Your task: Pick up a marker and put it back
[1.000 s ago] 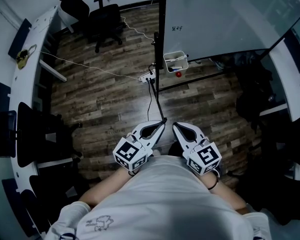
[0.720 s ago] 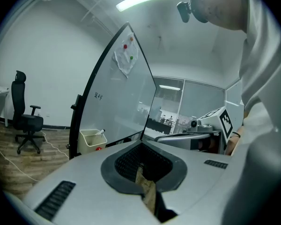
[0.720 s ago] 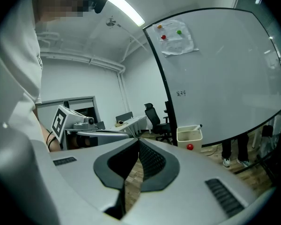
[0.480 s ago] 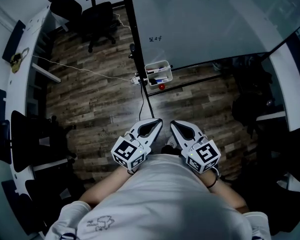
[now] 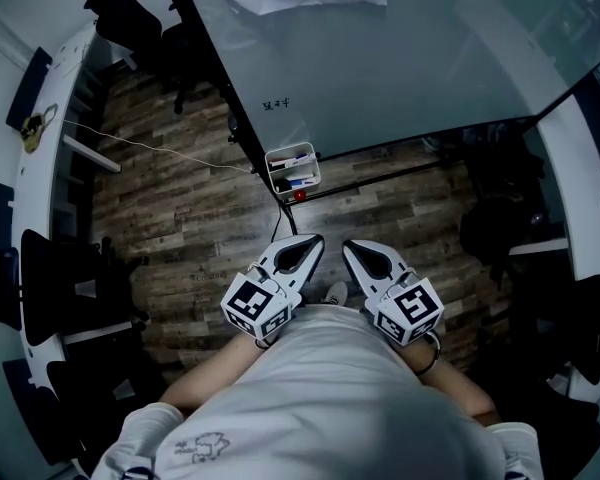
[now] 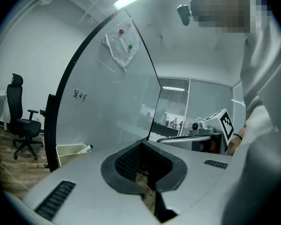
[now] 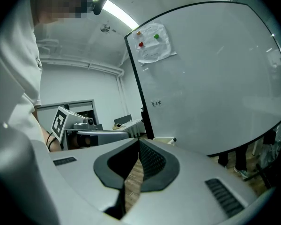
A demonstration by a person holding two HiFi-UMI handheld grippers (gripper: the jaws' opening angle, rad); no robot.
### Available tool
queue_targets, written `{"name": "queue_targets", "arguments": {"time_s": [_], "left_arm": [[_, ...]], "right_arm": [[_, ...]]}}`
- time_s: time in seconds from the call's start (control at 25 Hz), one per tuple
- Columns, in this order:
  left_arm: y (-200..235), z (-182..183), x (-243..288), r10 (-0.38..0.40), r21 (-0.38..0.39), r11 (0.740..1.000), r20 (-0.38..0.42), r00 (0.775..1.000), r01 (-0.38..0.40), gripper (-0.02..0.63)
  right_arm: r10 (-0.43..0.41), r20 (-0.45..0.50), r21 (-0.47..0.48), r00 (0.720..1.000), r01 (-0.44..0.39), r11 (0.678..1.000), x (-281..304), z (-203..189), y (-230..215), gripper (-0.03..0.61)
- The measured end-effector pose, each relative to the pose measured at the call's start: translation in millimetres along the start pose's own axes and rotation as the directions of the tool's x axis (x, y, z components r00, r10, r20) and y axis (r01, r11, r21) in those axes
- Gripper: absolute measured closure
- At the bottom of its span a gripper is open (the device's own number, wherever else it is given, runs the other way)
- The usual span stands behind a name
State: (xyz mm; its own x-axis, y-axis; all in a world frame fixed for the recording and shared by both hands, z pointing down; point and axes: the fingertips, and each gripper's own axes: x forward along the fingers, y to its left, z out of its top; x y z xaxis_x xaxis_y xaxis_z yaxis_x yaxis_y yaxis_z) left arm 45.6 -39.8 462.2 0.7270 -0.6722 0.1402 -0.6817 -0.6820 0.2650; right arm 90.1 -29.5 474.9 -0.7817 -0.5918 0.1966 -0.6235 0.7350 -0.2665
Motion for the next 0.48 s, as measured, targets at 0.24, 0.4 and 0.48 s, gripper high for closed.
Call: {"name": "queue_targets", "arguments": {"time_s": [0.24, 0.4, 0.48], "left_arm": [[5, 5, 12, 0.008, 0.008, 1.0, 0.006, 1.0, -0.008, 0.607], [13, 12, 14, 0.006, 0.012, 1.0, 0.012, 1.0, -0.006, 0.607], [18, 16, 14, 0.006, 0.015, 1.0, 0.019, 1.0, -0.006, 0.607]], "right_arm": [[-0.014, 0.013, 0.007, 1.0, 0.014, 1.0, 1, 6, -16, 0.568], [-0.026, 0.015, 0.002, 1.0, 0.026, 1.0, 8, 11, -21, 0.568], [-0.03, 0.02, 0.001, 0.999, 0.03, 1.0, 11, 16, -22, 0.568]]}}
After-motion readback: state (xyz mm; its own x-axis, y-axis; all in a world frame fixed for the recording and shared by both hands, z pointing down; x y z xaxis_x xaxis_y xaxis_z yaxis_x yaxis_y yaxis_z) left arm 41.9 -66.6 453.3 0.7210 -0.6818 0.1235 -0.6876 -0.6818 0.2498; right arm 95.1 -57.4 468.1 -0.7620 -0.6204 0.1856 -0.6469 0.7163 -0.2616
